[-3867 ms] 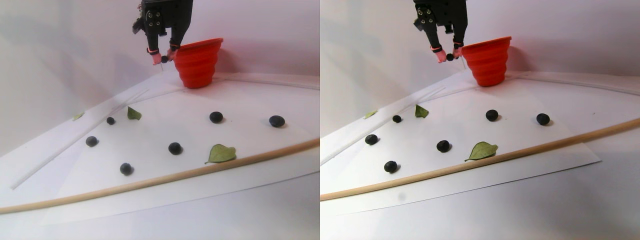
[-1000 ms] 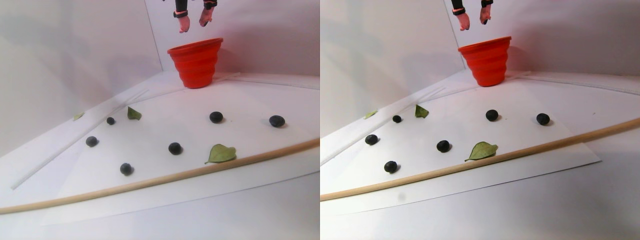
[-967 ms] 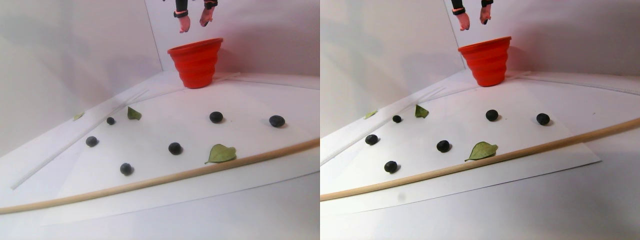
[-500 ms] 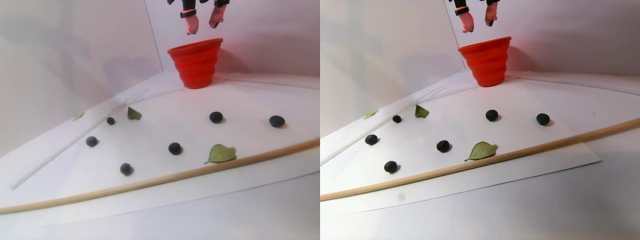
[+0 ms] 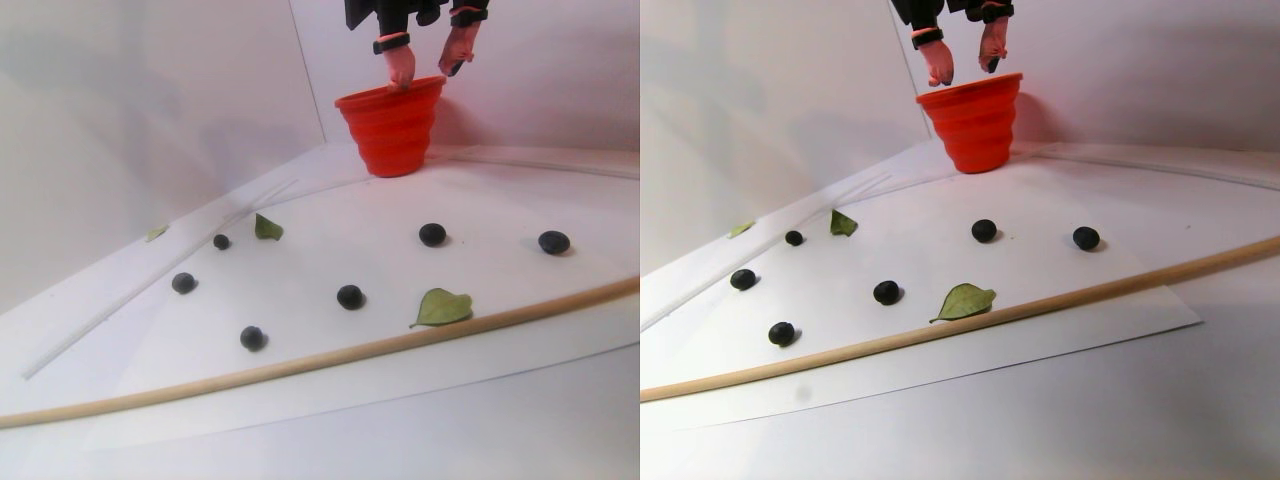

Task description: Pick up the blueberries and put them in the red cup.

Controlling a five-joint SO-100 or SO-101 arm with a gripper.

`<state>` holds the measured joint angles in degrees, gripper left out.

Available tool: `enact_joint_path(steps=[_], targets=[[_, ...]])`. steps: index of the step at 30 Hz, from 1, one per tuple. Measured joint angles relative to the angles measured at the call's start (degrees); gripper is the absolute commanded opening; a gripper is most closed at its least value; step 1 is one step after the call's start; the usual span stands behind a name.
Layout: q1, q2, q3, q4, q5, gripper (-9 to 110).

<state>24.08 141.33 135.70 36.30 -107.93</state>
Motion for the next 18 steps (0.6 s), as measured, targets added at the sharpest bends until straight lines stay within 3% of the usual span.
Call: enact_joint_path(steps=[18], targets=[[1.8, 0.9, 8.3, -2.2, 0.0, 16]])
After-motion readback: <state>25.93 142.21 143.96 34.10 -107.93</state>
